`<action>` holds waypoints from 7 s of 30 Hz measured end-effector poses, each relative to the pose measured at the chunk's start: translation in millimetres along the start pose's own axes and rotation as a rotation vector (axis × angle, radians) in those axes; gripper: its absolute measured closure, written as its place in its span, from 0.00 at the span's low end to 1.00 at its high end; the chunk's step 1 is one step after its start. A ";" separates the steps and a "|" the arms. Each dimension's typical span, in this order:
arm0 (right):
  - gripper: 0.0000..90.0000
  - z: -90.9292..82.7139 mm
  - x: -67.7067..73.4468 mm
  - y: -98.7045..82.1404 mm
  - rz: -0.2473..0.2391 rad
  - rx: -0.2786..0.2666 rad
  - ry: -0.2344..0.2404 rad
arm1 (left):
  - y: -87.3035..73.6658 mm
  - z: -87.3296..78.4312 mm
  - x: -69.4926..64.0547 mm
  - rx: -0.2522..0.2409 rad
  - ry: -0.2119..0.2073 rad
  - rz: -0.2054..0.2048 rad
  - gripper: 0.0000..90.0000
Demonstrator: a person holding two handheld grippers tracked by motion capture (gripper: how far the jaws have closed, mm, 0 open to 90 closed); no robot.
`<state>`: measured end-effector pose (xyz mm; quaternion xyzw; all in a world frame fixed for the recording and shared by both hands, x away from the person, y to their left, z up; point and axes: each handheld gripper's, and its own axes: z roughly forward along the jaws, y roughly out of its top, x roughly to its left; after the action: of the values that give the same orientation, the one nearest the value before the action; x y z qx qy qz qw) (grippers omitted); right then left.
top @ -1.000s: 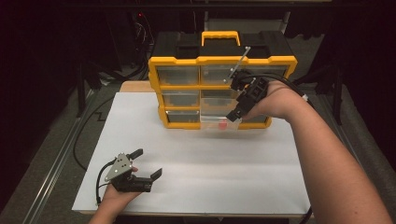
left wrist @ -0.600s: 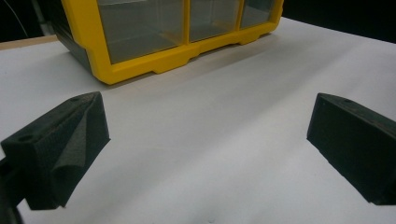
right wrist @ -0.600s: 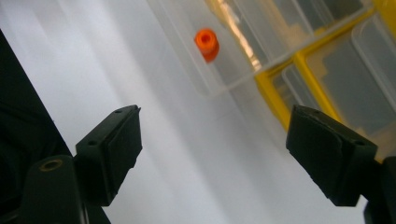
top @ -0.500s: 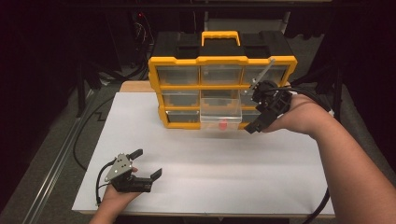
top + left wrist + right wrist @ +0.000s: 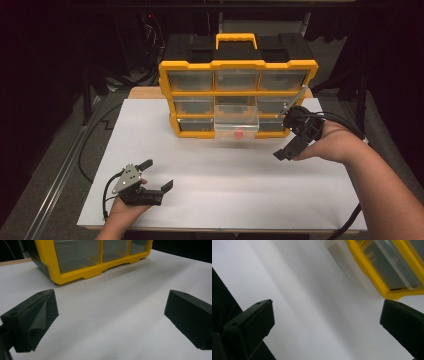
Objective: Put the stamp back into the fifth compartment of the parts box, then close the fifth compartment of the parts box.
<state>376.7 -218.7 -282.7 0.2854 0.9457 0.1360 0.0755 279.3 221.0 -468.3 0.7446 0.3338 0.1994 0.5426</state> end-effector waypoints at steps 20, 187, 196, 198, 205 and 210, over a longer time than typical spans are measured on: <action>0.00 70.9 8.5 -33.7 0.036 0.084 -0.018 | 0.1 0.3 0.3 0.005 0.005 -0.004 0.00; 1.00 137.4 69.5 -86.9 0.229 -0.912 -0.167 | 0.4 -3.8 5.3 -0.004 0.040 -0.045 0.00; 1.00 130.2 71.5 -77.4 0.222 -0.932 -0.176 | 0.2 -2.6 5.2 -0.004 0.039 -0.049 0.00; 1.00 129.4 72.6 -75.5 0.223 -0.937 -0.174 | 0.4 -3.1 5.2 -0.004 0.039 -0.047 0.00; 1.00 129.1 76.8 -67.4 0.228 -0.952 -0.174 | 0.5 -3.0 5.7 -0.009 0.040 -0.051 0.00; 1.00 129.5 79.3 -62.2 0.232 -0.955 -0.169 | 0.5 -2.7 6.3 -0.012 0.039 -0.050 0.00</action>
<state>307.4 -196.3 -429.7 0.3324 0.7304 0.5378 0.2583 282.0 227.2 -467.3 0.7286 0.3617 0.2025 0.5453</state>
